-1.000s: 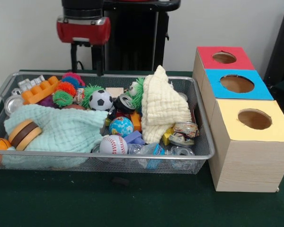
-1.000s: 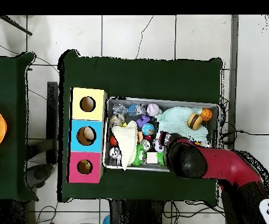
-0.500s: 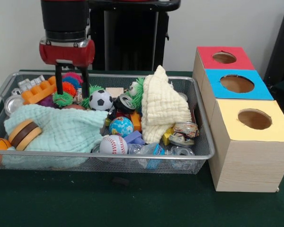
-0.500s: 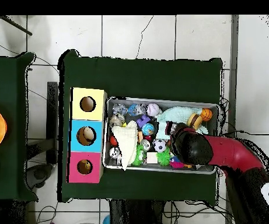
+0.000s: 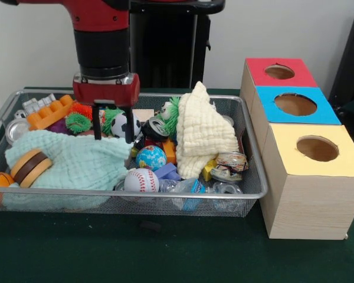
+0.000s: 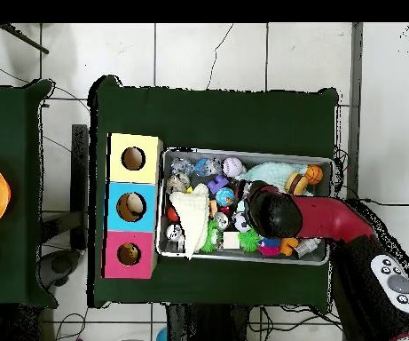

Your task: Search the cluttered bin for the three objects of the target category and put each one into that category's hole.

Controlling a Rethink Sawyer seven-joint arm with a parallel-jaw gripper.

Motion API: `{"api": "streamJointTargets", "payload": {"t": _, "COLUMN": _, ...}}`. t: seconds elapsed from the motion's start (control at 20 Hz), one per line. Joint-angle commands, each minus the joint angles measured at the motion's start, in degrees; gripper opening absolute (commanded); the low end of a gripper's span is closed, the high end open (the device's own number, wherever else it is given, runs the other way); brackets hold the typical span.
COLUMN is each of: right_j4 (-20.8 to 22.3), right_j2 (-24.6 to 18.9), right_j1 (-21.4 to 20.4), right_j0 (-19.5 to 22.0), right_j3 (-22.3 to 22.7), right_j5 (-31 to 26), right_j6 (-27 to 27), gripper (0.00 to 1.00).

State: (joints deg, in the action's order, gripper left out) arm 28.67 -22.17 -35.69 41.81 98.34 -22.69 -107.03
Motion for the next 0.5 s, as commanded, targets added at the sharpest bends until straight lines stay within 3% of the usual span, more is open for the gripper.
{"api": "streamJointTargets", "payload": {"t": 0.05, "right_j4": 5.5, "right_j2": -1.5, "right_j1": 6.8, "right_j0": 1.0, "right_j3": -7.1, "right_j5": 2.2, "right_j6": 5.0, "gripper": 1.00}}
{"api": "streamJointTargets", "payload": {"t": 0.5, "right_j4": 7.6, "right_j2": -7.1, "right_j1": 10.4, "right_j0": 6.4, "right_j3": -15.4, "right_j5": -5.2, "right_j6": 15.5, "gripper": 1.00}}
